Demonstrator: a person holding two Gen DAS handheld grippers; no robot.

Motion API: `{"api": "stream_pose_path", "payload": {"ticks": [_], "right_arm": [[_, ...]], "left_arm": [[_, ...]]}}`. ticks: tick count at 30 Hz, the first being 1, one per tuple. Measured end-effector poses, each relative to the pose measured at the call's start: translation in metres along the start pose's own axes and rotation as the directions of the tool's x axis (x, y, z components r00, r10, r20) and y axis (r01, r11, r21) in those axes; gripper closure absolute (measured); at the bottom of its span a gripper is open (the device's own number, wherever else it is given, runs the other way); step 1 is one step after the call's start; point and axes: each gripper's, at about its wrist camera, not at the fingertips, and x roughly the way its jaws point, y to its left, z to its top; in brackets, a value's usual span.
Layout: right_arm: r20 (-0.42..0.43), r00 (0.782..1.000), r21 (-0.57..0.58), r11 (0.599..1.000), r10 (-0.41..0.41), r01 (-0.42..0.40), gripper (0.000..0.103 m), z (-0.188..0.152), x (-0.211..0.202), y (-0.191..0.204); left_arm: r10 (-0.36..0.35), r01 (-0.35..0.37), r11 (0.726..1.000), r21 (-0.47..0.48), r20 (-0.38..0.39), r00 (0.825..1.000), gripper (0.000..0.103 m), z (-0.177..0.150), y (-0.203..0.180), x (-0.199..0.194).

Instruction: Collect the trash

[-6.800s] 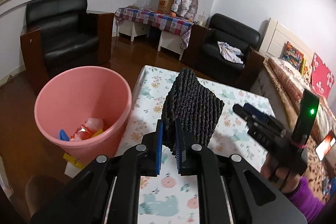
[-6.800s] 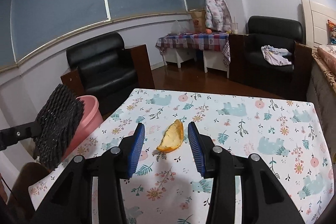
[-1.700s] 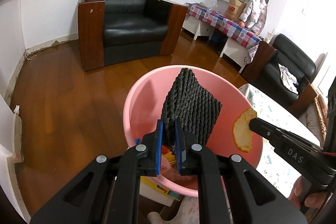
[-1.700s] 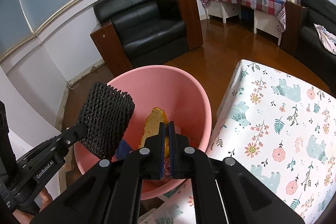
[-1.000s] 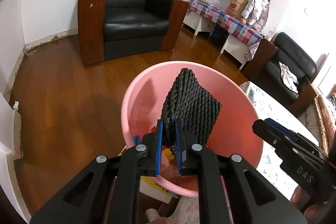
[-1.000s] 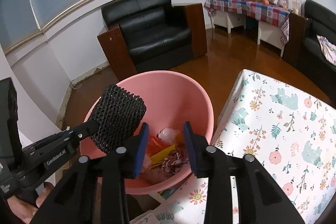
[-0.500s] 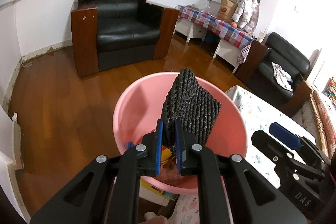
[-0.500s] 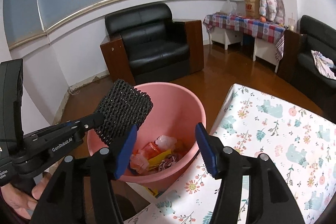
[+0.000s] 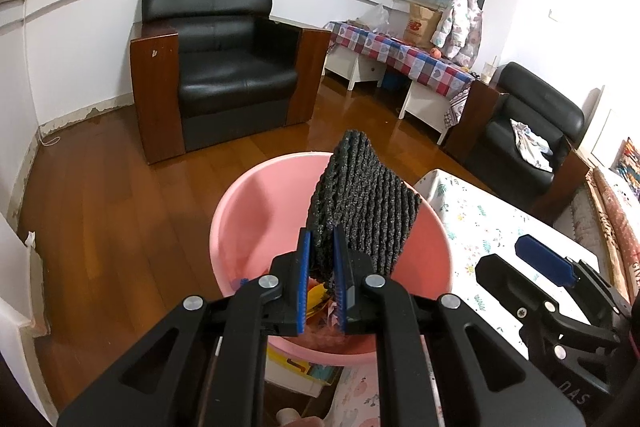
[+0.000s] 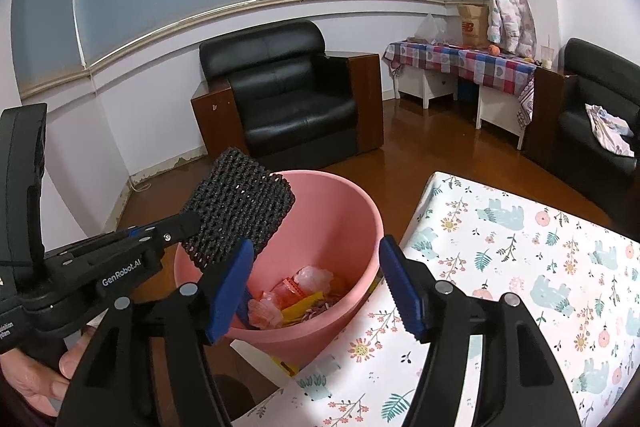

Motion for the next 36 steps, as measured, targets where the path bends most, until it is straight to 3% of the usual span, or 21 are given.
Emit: {"api": "stream_pose_path", "payload": {"ticks": [36], "right_arm": [[0.021,1.000,0.014,1.000,-0.005,0.005,0.036,0.006,-0.007,-0.006]], "left_arm": [[0.003,-0.003,0.999,0.032,0.015,1.000,0.092,0.002,-0.002,-0.011]]}}
